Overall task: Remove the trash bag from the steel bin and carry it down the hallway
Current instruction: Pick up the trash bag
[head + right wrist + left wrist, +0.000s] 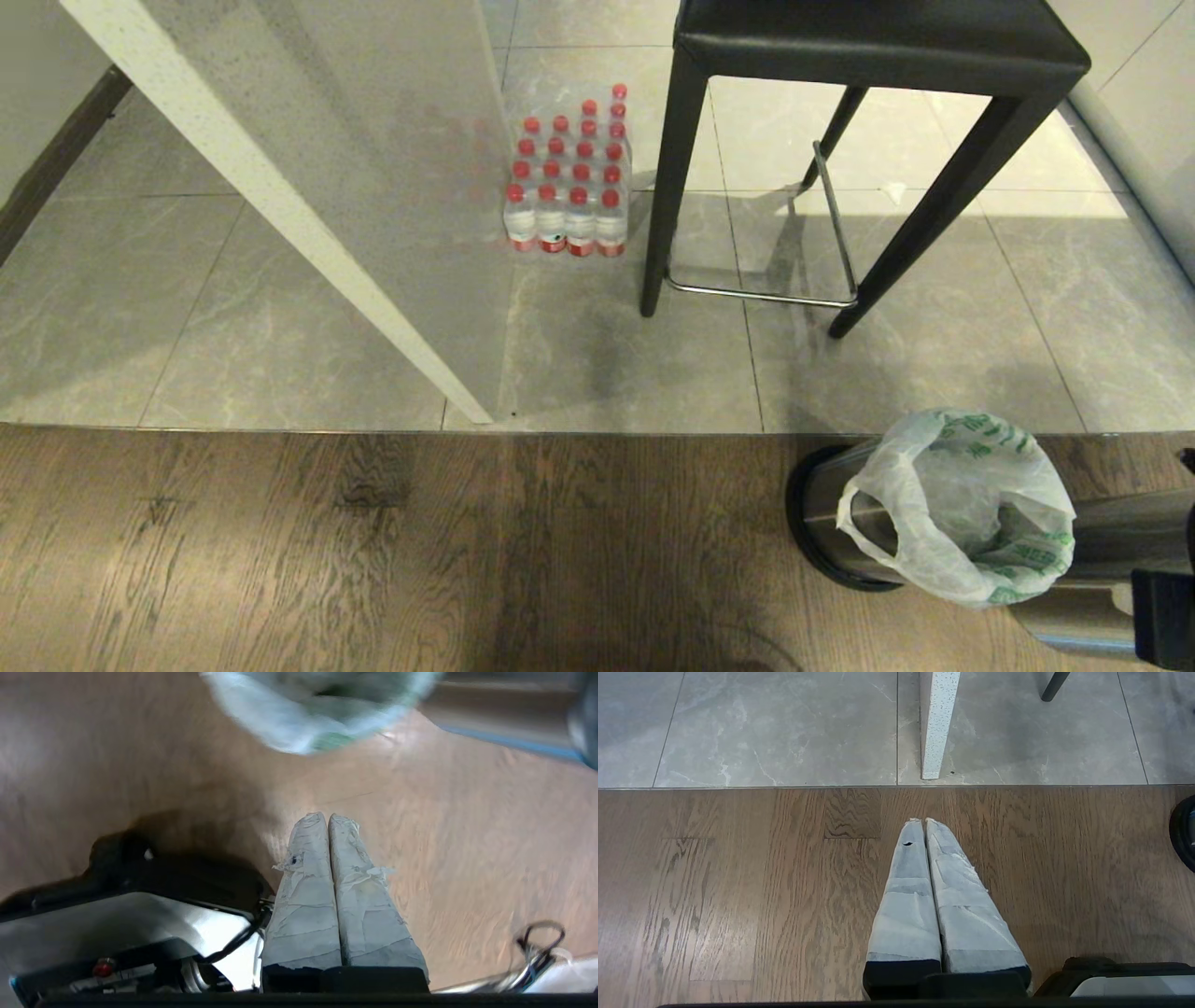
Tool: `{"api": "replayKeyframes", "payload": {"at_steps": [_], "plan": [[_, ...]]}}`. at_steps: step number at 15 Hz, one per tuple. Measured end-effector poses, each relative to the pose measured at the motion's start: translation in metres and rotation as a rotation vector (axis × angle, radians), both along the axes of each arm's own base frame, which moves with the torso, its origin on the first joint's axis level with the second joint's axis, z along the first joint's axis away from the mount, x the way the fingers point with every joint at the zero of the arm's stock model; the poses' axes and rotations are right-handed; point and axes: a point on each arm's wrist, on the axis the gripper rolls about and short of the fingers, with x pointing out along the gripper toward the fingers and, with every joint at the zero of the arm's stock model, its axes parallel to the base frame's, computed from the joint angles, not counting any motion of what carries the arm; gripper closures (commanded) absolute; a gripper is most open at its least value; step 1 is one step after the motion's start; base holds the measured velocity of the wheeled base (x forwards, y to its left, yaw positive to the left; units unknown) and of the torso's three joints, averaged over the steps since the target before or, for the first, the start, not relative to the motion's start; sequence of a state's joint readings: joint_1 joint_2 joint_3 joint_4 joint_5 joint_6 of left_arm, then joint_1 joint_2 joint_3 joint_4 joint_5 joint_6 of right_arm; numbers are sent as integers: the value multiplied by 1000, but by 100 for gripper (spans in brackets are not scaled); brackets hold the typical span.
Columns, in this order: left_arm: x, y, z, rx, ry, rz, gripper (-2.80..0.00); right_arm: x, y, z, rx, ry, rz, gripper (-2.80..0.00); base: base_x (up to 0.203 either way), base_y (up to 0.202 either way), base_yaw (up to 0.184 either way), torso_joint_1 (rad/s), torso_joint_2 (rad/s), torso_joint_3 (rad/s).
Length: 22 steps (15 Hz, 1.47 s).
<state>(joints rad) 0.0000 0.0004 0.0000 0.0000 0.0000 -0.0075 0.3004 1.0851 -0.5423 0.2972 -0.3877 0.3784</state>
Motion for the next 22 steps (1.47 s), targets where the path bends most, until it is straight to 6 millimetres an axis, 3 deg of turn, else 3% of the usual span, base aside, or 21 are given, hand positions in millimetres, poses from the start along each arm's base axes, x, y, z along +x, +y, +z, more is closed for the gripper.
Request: {"api": "replayKeyframes", "payload": {"at_steps": [2, 3, 6, 14, 22], "plan": [[0, 0, 0, 0, 0, 0, 0, 20, 13, -1, 2, -10, 44, 0, 0, 0, 0, 0, 0, 0], [0, 0, 0, 0, 0, 0, 0, 32, 18, -2, 3, -16, 57, -280, 0, 0, 0, 0, 0, 0], [0, 0, 0, 0, 0, 0, 0, 52, 33, -12, -50, 46, 127, -280, 0, 0, 0, 0, 0, 0], [0, 0, 0, 0, 0, 0, 0, 75, 49, -44, -176, 163, 115, -280, 0, 0, 0, 0, 0, 0], [0, 0, 0, 0, 0, 0, 0, 137, 73, -81, -122, 80, 108, -280, 0, 0, 0, 0, 0, 0]]}}
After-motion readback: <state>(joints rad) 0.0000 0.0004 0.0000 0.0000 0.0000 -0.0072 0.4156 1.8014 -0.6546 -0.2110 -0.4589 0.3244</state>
